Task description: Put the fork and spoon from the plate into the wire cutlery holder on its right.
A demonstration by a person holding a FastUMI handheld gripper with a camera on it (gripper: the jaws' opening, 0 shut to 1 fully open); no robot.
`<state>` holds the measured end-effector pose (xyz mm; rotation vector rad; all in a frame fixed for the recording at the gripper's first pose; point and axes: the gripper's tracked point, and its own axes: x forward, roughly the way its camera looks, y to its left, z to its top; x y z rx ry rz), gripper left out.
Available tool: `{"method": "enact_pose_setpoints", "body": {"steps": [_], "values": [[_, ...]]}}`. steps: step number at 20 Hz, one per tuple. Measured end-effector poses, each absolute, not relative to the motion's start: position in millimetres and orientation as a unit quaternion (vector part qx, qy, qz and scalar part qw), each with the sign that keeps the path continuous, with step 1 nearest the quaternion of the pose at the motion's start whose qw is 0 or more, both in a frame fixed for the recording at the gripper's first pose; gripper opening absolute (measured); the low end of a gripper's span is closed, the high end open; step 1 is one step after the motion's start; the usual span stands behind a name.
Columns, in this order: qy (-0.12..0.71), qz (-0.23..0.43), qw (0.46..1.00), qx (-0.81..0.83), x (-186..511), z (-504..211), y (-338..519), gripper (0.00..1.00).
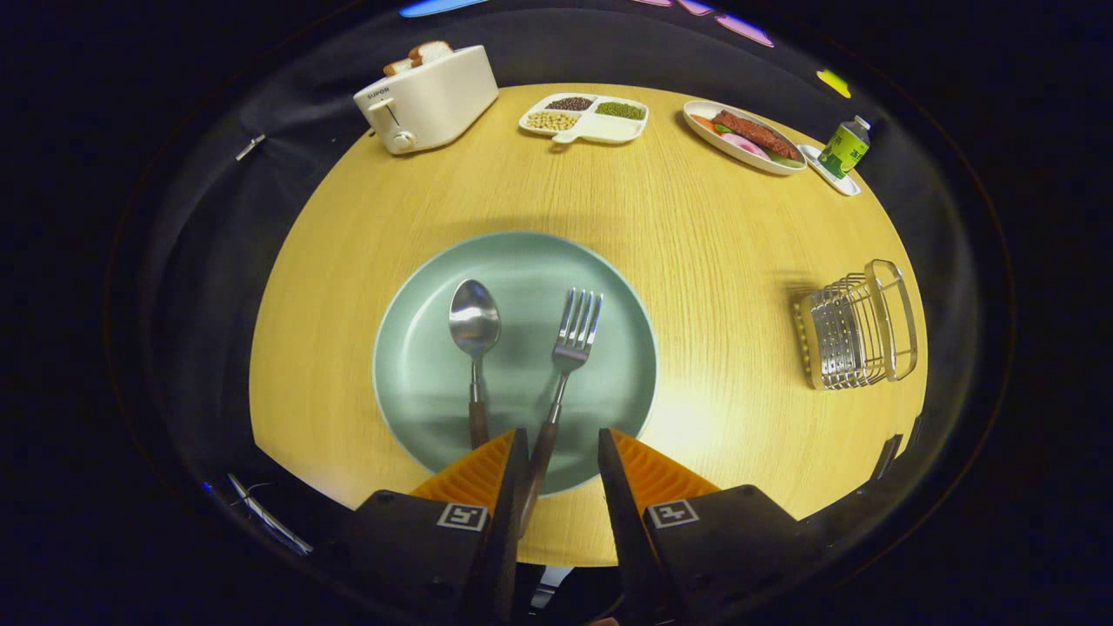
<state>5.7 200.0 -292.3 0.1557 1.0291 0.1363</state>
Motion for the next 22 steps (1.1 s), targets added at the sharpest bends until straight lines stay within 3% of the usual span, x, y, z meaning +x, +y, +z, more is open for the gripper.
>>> {"method": "enact_pose_setpoints", "body": {"steps": [6, 8, 11, 12, 14, 22], "values": [[0.516, 0.049, 0.853, 0.054, 16, -318, 209, 0.50], [0.521, 0.035, 0.851, 0.057, 20, -329, 209, 0.22], [0.519, 0.047, 0.852, 0.051, 22, -322, 212, 0.22], [0.516, 0.058, 0.853, 0.051, 22, -321, 213, 0.13], [0.510, 0.067, 0.856, 0.051, 19, -319, 211, 0.08], [0.446, 0.115, 0.887, 0.038, 25, -257, 182, 0.07]]}}
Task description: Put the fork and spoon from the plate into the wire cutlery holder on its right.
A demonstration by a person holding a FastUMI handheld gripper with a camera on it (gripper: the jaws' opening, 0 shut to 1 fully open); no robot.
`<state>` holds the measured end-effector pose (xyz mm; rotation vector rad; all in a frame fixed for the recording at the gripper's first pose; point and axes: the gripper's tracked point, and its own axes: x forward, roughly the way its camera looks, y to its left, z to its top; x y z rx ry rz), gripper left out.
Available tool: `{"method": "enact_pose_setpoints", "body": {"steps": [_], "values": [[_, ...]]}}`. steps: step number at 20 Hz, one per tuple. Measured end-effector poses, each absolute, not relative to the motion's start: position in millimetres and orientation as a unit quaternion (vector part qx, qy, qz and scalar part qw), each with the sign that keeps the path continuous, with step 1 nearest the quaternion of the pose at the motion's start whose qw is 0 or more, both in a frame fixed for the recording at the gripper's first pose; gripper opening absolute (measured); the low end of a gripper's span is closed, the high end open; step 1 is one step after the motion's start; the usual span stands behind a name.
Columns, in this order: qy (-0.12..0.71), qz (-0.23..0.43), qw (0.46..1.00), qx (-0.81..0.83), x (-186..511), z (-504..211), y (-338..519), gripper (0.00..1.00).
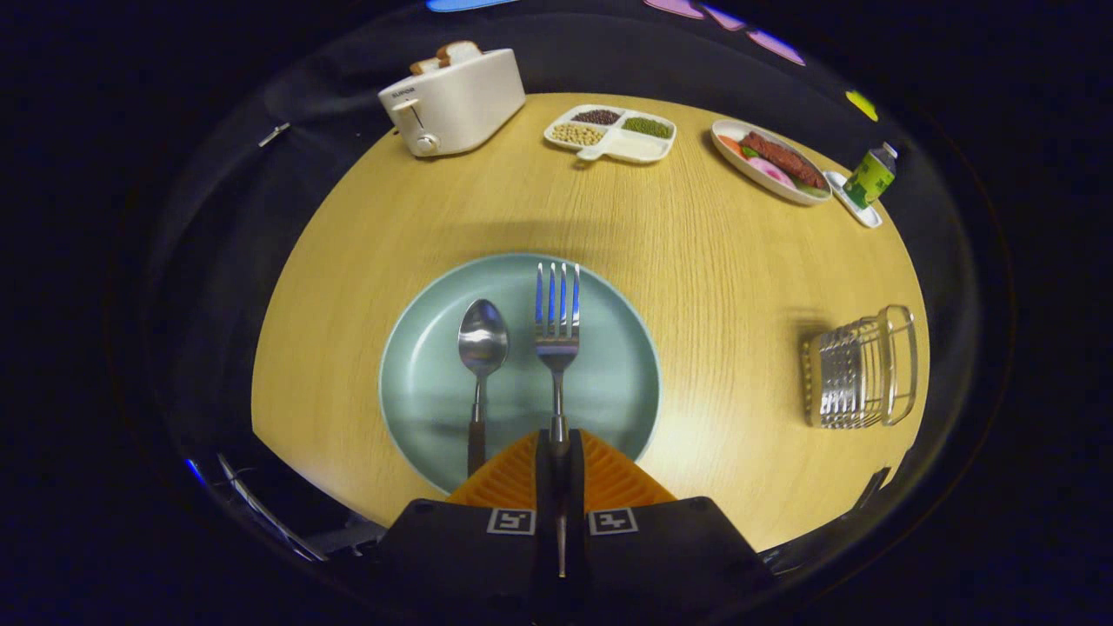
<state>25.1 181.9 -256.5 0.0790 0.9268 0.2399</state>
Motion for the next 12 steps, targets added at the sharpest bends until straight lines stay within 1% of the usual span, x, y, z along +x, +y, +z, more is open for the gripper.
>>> {"method": "enact_pose_setpoints", "body": {"steps": [3, 7, 10, 12], "values": [[0.415, 0.120, 0.902, 0.010, 26, -212, 130, 0.08], [0.401, 0.089, 0.912, -0.010, 27, -170, 40, 0.08], [0.435, 0.092, 0.895, -0.047, 19, -168, -11, 0.07], [0.478, 0.101, 0.869, -0.080, 7, -180, -40, 0.08]]}}
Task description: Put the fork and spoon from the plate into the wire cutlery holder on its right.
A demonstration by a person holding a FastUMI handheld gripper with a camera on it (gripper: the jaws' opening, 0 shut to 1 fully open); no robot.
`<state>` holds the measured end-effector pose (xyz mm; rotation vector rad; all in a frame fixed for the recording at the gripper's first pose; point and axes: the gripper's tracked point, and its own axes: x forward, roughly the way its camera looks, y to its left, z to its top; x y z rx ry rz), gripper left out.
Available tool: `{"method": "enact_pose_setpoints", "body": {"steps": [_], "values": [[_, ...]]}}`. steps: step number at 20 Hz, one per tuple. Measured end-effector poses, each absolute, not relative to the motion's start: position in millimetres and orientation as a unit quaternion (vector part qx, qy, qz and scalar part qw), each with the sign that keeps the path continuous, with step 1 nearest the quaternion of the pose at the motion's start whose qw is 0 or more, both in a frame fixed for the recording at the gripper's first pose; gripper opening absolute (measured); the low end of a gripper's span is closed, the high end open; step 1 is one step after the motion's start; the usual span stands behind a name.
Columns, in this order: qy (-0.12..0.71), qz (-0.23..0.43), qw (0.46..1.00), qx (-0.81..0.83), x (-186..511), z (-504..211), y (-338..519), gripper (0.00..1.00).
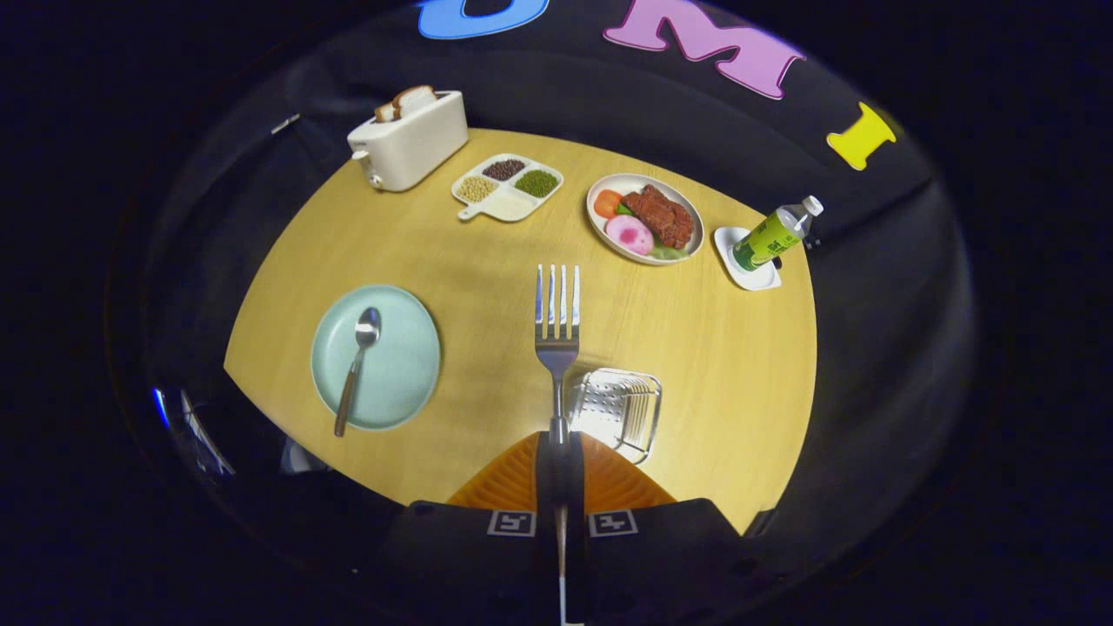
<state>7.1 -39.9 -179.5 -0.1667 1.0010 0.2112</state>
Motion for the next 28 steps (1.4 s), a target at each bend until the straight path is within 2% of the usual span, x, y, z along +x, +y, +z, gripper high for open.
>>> {"method": "enact_pose_setpoints", "body": {"steps": [9, 15, 23, 28], "values": [[0.653, 0.140, 0.722, -0.184, -30, -235, -110, 0.07], [0.701, 0.140, 0.655, -0.244, -21, -244, -114, 0.07], [0.713, 0.112, 0.625, -0.298, -1, -249, -109, 0.09], [0.706, 0.099, 0.632, -0.303, 7, -251, -108, 0.11]]}}
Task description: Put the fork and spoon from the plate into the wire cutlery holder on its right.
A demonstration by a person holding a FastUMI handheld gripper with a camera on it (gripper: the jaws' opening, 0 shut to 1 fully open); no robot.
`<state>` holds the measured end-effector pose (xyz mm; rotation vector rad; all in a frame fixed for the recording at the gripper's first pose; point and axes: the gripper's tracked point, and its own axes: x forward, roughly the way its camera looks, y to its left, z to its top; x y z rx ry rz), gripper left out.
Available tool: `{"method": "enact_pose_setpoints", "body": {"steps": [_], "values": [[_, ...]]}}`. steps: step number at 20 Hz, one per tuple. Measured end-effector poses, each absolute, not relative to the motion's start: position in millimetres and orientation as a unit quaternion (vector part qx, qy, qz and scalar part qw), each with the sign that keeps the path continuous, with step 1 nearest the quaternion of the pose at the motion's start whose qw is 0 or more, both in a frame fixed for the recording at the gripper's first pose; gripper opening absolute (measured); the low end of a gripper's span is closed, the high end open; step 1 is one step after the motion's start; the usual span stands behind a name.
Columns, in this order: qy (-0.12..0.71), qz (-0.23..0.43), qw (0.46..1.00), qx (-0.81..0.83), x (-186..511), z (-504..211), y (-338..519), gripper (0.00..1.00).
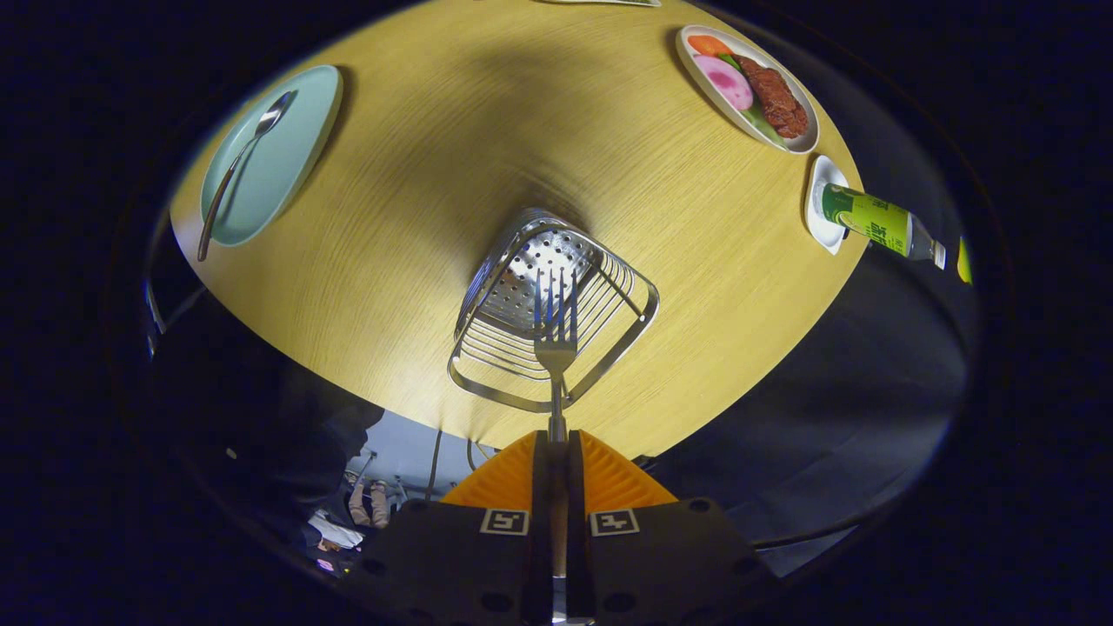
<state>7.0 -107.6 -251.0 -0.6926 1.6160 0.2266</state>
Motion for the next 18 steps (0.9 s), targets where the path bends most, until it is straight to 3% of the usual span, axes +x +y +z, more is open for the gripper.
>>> {"method": "enact_pose_setpoints", "body": {"steps": [6, 11, 18], "values": [[0.694, 0.091, 0.653, -0.290, 5, -256, -107, 0.16], [0.639, 0.076, 0.716, -0.269, 13, -243, -108, 0.53], [0.461, 0.041, 0.857, -0.226, 42, -174, -85, 0.57]]}}
